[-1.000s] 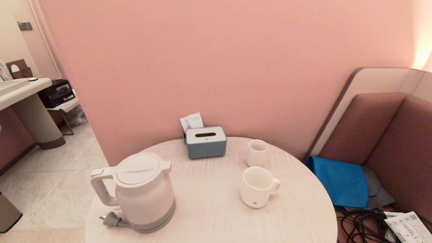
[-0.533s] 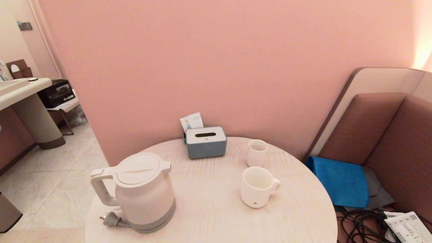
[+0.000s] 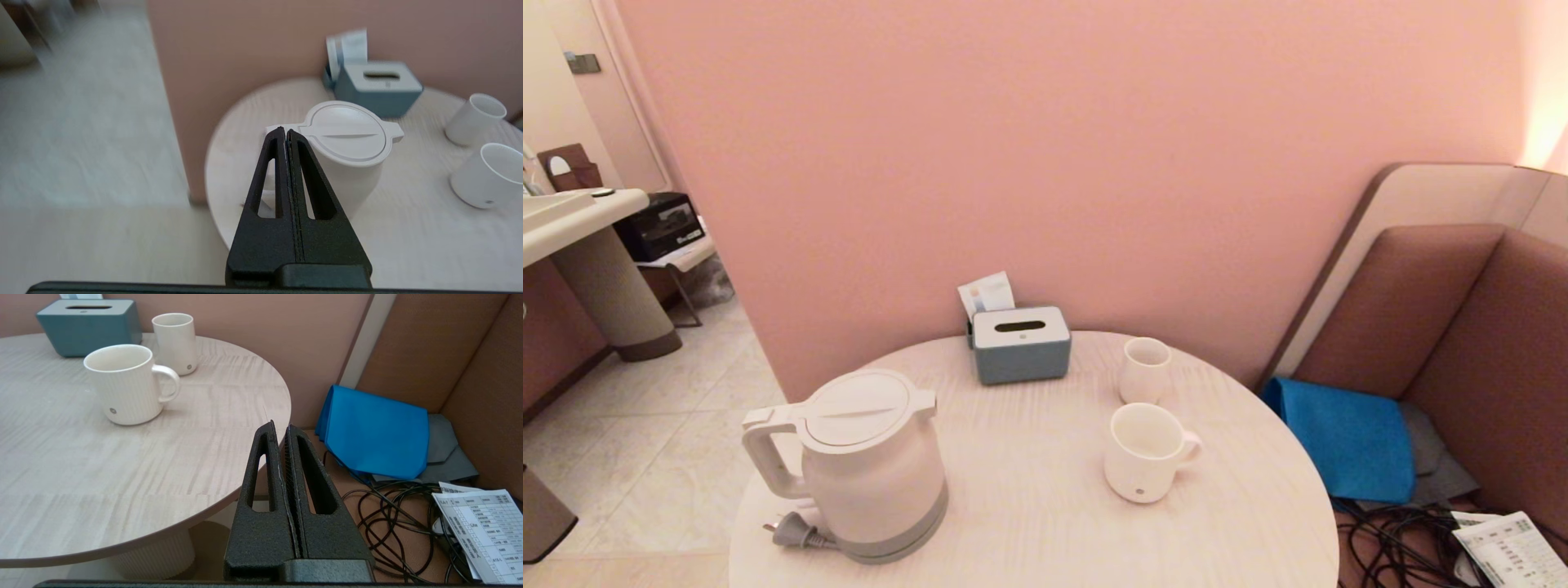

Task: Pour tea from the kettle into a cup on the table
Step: Pick up the kettle

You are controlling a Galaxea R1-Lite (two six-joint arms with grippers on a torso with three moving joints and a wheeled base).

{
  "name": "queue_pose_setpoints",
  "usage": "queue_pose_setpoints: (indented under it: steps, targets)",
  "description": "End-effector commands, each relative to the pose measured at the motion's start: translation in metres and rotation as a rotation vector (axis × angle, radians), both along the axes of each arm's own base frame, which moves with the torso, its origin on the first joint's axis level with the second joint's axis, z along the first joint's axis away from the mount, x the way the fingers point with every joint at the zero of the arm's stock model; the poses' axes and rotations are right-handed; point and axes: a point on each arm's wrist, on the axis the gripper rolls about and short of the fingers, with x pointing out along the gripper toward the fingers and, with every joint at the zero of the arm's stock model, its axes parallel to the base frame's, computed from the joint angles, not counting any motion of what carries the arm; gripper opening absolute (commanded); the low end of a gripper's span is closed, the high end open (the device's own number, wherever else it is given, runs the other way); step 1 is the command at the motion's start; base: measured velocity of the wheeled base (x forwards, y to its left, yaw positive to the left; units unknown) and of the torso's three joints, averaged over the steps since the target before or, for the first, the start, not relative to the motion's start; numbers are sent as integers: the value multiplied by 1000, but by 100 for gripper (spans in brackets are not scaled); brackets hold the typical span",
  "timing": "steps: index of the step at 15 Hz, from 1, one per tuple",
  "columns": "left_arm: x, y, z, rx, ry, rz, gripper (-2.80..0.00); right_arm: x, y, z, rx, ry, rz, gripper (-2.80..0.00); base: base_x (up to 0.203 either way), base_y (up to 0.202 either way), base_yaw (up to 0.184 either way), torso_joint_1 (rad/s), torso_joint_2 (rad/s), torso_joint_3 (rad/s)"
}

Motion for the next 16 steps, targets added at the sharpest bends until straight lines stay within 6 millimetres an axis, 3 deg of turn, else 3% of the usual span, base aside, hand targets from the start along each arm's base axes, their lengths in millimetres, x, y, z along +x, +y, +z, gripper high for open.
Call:
queue_pose_setpoints:
  steps: [1, 4, 6, 10, 14, 16]
  targets:
    - [86, 0, 9, -33, 259, -12, -280, 0, 0, 0, 0, 1, 0, -280, 0, 0, 0, 0, 0, 0]
    - [158, -2, -18, -165, 527, 10, -280, 0, 0, 0, 0, 2, 0, -280, 0, 0, 0, 0, 0, 0]
    - [173, -3, -46, -186, 619, 3, -280, 0, 0, 0, 0, 2, 0, -280, 0, 0, 0, 0, 0, 0]
    - [178, -5, -90, -156, 476, -88, -280, 0, 0, 0, 0, 2, 0, -280, 0, 0, 0, 0, 0, 0]
    - [151, -3, -103, -92, 481, -107, -280, 0, 0, 0, 0, 2, 0, -280, 0, 0, 0, 0, 0, 0]
    - [143, -2, -98, -87, 451, -104, -280, 0, 0, 0, 0, 2, 0, -280, 0, 0, 0, 0, 0, 0]
